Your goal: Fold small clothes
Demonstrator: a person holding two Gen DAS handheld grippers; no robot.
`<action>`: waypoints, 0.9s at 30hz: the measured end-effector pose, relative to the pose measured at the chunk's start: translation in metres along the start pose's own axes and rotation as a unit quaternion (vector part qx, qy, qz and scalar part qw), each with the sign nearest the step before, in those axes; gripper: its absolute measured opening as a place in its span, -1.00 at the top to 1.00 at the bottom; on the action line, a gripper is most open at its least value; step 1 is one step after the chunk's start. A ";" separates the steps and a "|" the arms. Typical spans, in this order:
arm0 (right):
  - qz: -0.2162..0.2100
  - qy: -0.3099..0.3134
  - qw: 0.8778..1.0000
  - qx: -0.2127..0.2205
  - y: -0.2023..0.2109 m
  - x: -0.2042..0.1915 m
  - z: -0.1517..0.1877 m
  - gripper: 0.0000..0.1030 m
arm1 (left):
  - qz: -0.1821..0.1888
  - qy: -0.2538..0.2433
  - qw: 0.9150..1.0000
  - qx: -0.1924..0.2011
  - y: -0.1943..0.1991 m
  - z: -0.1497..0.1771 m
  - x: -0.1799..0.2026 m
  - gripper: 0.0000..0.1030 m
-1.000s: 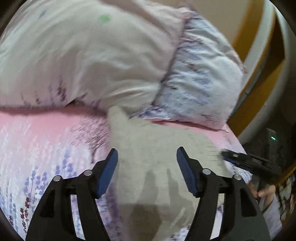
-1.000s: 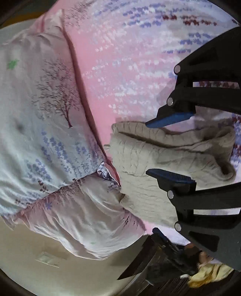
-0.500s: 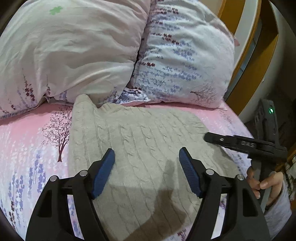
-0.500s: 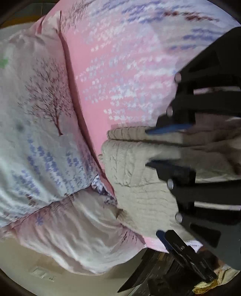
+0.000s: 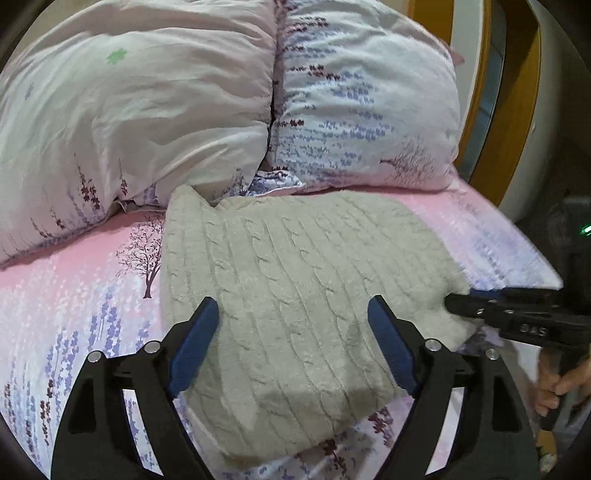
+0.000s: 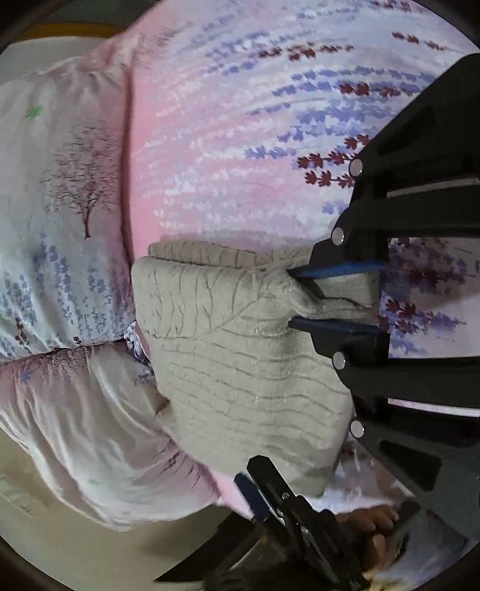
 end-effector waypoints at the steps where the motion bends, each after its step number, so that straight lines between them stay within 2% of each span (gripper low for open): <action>1: 0.014 0.011 1.000 0.003 0.000 -0.003 0.001 0.61 | -0.009 -0.007 1.000 0.001 -0.003 0.000 0.003 -0.69; 4: 0.063 0.056 0.996 0.015 0.000 -0.013 0.004 0.61 | -0.026 -0.016 1.000 0.004 -0.002 0.000 0.006 -0.70; 7: 0.075 0.057 0.995 0.023 0.010 -0.012 0.004 0.56 | -0.008 0.005 1.000 0.018 0.018 0.000 0.000 -0.70; 9: 0.108 0.044 0.992 0.041 0.021 -0.001 0.002 -0.06 | -0.025 0.007 0.999 0.032 0.039 0.004 -0.009 -0.70; 11: 0.131 0.031 0.989 0.066 0.037 0.009 0.001 -0.14 | -0.045 0.008 0.998 0.040 0.055 0.010 -0.017 -0.72; 13: 0.156 0.022 0.985 0.073 0.045 0.015 0.000 -0.24 | -0.063 0.019 0.997 0.035 0.068 0.020 -0.028 -0.80; 15: 0.186 0.026 0.979 0.077 0.051 0.017 0.003 -0.64 | -0.094 0.027 0.995 0.025 0.075 0.030 -0.036 -0.97; 17: 0.196 0.025 0.977 0.084 0.057 0.017 0.007 -0.80 | -0.120 0.033 0.992 0.020 0.080 0.039 -0.041 -0.97; 19: 0.214 0.020 0.973 0.089 0.062 0.017 0.011 -0.94 | -0.122 0.042 0.992 0.010 0.079 0.046 -0.043 -0.97; 22: 0.241 0.019 0.965 0.101 0.071 0.014 0.014 -0.96 | -0.143 0.045 0.989 -0.009 0.075 0.055 -0.042 -0.97; 24: 0.224 0.019 0.968 0.108 0.076 0.011 0.016 -0.96 | -0.160 0.040 0.986 -0.016 0.073 0.060 -0.039 -0.97; 27: 0.193 0.001 0.974 0.115 0.082 0.010 0.021 -0.96 | -0.159 0.037 0.986 -0.022 0.071 0.067 -0.033 -0.97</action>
Point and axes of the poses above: each gripper's, at about its wrist camera, not at the fingertips, and y roughly against the way its jaws point, x to its right, z to its underside, the point moved 5 cm from there along -y, roughly the way its jaws point, and after that the axes turned 1 degree about -z, right-handed, at the moved point
